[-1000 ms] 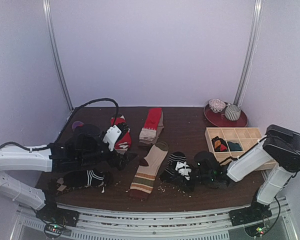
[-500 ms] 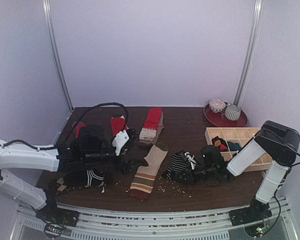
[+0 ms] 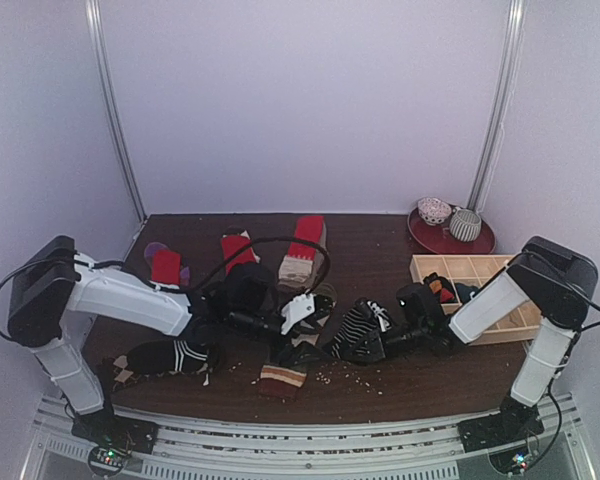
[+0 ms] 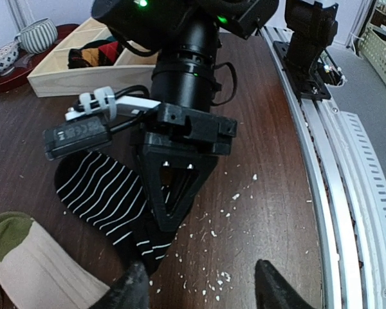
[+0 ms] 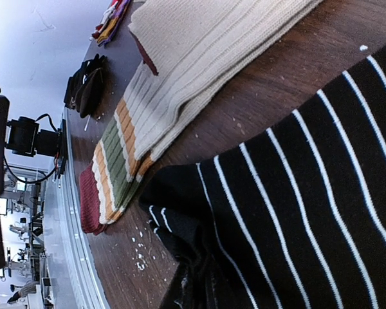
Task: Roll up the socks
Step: Roll a pair of socks at the center of the board.
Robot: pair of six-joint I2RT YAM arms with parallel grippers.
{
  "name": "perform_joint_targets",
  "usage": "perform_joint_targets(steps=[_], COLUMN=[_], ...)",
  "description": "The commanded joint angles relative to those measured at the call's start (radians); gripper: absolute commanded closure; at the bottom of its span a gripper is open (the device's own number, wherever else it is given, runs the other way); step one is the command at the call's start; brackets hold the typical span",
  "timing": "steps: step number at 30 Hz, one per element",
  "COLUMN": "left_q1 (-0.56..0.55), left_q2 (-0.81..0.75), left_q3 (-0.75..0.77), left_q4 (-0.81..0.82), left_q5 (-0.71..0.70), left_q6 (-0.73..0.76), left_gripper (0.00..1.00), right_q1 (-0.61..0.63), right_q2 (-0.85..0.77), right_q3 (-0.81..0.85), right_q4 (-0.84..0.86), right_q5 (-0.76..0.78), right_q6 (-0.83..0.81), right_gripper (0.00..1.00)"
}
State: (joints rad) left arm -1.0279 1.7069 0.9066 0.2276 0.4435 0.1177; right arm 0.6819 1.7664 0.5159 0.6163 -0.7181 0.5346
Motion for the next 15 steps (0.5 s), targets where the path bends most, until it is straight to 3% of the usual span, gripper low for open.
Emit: perform_joint_targets(steps=[1, 5, 9, 15], left_q1=[-0.009, -0.014, -0.014, -0.014], left_q2=[0.096, 0.177, 0.237, 0.297], left_q3=[0.097, 0.138, 0.154, 0.164], left_q4=[-0.008, 0.011, 0.040, 0.077], left_q5=[0.076, 0.058, 0.039, 0.036], left_q6=[0.065, 0.076, 0.073, 0.064], left_gripper=[0.48, 0.49, 0.57, 0.56], right_q1=[-0.008, -0.010, -0.012, -0.019], right_q2=[0.032, 0.029, 0.024, 0.020], right_q3=[-0.029, -0.037, -0.041, -0.058], right_q4=[-0.215, -0.208, -0.210, -0.200], right_q5=[0.065, 0.065, 0.061, 0.054], right_q6=[-0.007, -0.003, -0.004, 0.000], right_gripper=[0.93, 0.94, 0.94, 0.94])
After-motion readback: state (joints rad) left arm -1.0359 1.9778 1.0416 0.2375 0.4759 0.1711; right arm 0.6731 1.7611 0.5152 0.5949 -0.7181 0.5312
